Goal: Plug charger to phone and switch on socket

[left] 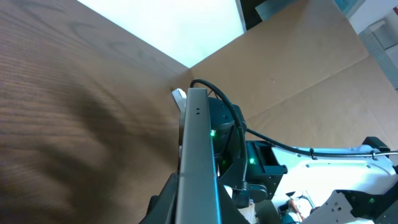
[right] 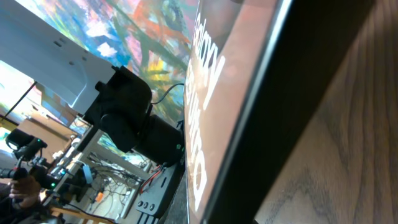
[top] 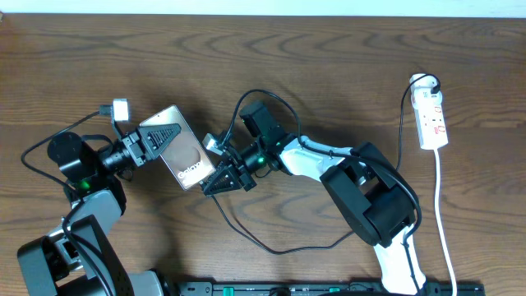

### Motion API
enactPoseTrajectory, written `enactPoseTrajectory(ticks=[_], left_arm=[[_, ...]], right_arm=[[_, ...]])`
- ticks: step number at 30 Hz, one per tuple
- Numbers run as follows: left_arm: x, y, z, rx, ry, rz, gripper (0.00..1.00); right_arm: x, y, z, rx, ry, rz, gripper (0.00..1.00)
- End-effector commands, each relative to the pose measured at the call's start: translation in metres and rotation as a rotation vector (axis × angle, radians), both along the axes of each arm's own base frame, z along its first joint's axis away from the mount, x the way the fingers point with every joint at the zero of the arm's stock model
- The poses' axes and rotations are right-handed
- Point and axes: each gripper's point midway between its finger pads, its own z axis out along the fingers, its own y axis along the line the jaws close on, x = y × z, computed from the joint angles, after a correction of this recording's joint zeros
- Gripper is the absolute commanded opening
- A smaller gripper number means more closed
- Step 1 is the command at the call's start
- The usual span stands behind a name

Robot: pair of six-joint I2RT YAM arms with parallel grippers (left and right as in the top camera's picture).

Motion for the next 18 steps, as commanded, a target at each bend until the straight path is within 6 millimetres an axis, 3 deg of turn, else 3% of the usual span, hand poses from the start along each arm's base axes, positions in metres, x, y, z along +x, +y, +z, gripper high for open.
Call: enactPoseTrajectory(ticks=[1, 18], left_arm=[[-0.0038, -0.0011, 0.0013, 0.005, -0.014, -0.021, 0.07], [-0.0039, -0.0011, 0.0012, 0.01, -0.023, -0.021, 0.07]], right_arm=[[-0.0046, -0.0004, 0.0056, 0.02, 0.009, 0.025, 0.01], [0.0001, -0.0032, 0.0059, 0.022, 0.01, 0.015, 0.01]])
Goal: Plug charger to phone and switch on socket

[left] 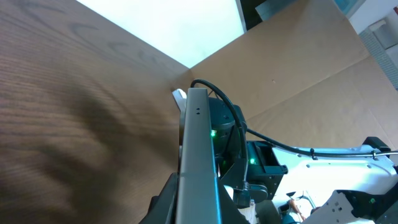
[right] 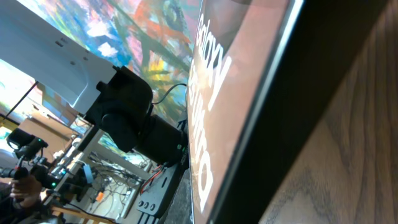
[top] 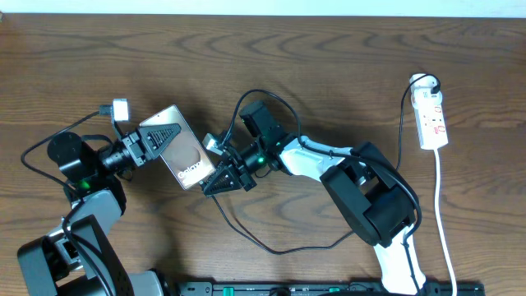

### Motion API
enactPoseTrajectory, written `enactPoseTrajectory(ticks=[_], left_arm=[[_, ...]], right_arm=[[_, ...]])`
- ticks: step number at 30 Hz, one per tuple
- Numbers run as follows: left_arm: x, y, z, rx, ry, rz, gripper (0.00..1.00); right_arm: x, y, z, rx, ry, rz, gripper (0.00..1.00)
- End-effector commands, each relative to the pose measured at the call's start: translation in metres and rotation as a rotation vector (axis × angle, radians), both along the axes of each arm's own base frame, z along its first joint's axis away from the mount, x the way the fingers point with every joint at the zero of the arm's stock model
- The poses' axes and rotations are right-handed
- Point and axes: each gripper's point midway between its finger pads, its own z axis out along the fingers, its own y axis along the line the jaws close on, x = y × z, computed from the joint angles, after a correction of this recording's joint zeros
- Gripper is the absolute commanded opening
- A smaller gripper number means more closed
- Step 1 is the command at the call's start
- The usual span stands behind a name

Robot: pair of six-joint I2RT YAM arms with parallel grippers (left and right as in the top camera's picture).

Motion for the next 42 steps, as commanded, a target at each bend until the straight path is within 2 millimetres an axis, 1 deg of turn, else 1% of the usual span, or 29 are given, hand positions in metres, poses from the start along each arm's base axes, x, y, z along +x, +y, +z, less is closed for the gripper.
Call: enactPoseTrajectory(ticks=[1, 10, 35, 42], left_arm=[[-0.004, -0.0011, 0.0012, 0.009, -0.021, -0.021, 0.07], [-0.0061, -0.0022, -0.0021, 0.004, -0.01, -0.021, 0.07], [-0.0061, -0.0021, -0.0021, 0.004, -0.011, -0.021, 0.07], [-0.0061, -0.0023, -0.0021, 0.008, -0.017, -0.022, 0.08]], right_arm=[[0.0, -0.0028, 0.0054, 0.019, 0.009, 0.014, 0.01], [0.0004, -0.0031, 0.0054, 0.019, 0.009, 0.013, 0.01], [0.005, -0.0054, 0.0054, 0.005, 0.029, -0.001, 0.01], [0.0087, -0.0024, 0.0095, -0.007, 0.05, -0.01, 0.01]])
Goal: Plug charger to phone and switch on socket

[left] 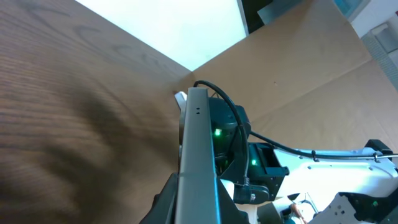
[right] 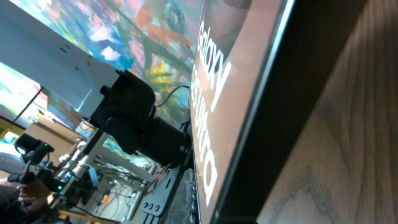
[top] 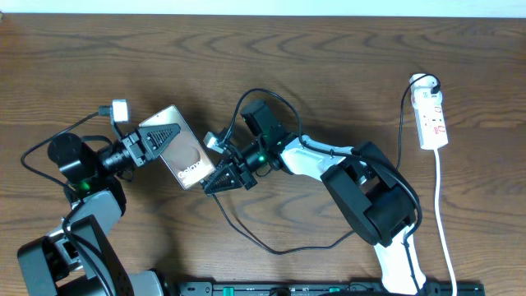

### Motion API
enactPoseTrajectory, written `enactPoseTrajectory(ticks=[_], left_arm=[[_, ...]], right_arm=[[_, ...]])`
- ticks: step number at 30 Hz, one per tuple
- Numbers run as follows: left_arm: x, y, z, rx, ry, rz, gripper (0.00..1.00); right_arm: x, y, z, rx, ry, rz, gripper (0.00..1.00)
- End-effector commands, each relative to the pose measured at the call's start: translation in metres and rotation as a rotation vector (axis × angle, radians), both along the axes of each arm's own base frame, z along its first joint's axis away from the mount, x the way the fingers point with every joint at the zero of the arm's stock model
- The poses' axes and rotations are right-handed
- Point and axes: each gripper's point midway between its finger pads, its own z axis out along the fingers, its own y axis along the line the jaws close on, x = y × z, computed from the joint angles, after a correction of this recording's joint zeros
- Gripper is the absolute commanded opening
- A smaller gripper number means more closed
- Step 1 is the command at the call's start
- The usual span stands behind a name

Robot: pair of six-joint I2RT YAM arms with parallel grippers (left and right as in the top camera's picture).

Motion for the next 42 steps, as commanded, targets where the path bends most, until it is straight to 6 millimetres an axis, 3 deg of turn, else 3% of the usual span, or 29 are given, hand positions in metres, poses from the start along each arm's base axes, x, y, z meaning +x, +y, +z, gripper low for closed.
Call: enactPoseTrajectory(ticks=[1, 42], left_arm=[[-0.007, -0.004, 0.0, 0.008, -0.02, -0.036, 0.08], [-0.007, -0.004, 0.0, 0.012, -0.027, -0.037, 0.08]], right_arm=[[0.005, -0.001, 0.007, -0.002, 0.025, -0.006, 0.01], [0.026, 0.012, 0.019, -0.022, 0.03, -0.091, 0.01]])
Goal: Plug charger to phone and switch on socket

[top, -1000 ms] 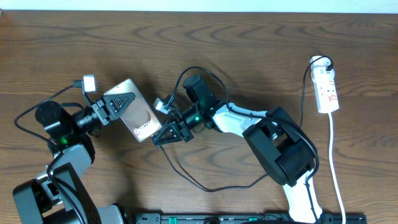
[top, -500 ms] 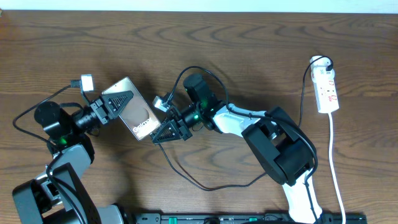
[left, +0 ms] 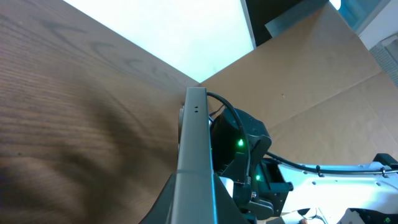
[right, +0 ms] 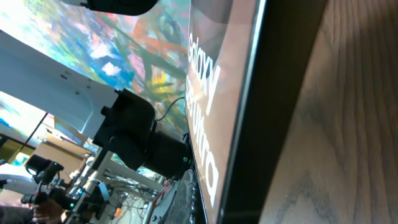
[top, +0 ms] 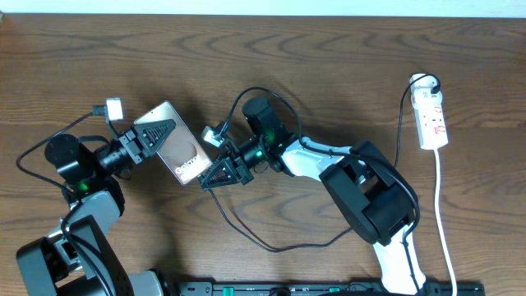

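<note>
My left gripper [top: 156, 134] is shut on the upper left end of the phone [top: 179, 154], holding it tilted on the wooden table [top: 345, 49]. In the left wrist view the phone's grey edge [left: 194, 155] runs straight up the middle. My right gripper [top: 215, 174] presses against the phone's lower right end, fingers together where the black charger cable [top: 246, 238] ends. The plug itself is hidden. The phone's screen [right: 211, 93] fills the right wrist view. A white power strip [top: 433, 117] lies at the far right.
The black cable loops behind the right wrist, runs along the table's front and rises at the right to a plug [top: 423, 80] on the strip's far end. A white lead trails from the strip to the front edge. A black rail [top: 329, 289] lines the front.
The phone and my left gripper have shifted a little up and to the left. My right gripper has followed and still sits against the phone's lower end.
At the first two moments my left gripper held the phone tilted while my right gripper sat at its lower right end, hardly moving. At the last earlier moment the same held. Now both grippers and the phone sit slightly farther left and back.
</note>
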### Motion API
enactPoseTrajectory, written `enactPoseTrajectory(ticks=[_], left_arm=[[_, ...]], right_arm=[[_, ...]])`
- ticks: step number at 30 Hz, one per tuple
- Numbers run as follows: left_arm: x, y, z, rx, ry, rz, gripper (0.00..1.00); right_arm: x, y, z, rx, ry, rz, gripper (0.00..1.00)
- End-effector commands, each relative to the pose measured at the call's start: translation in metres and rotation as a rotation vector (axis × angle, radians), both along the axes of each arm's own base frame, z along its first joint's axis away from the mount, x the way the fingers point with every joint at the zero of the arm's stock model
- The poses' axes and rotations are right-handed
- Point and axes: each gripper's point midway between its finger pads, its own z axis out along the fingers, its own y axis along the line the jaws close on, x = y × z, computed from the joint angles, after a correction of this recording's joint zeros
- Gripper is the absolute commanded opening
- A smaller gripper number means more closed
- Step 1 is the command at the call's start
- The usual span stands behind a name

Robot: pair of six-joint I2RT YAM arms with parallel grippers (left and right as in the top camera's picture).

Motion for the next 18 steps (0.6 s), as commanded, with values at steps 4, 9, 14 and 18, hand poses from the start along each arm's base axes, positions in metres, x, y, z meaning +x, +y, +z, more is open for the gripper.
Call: enactPoseTrajectory(ticks=[4, 9, 14, 18], left_arm=[[-0.015, -0.012, -0.001, 0.005, -0.02, -0.098, 0.08], [-0.015, -0.012, -0.001, 0.008, -0.025, -0.098, 0.07], [-0.015, -0.012, -0.001, 0.008, -0.026, -0.098, 0.08], [-0.015, -0.012, -0.001, 0.008, -0.026, -0.098, 0.07]], right_arm=[[0.021, 0.005, 0.016, 0.029, -0.056, -0.064, 0.01], [0.026, 0.004, 0.019, 0.038, -0.059, -0.075, 0.01], [0.03, 0.002, 0.02, 0.04, -0.06, -0.086, 0.01], [0.032, 0.001, 0.02, 0.038, -0.062, -0.093, 0.02]])
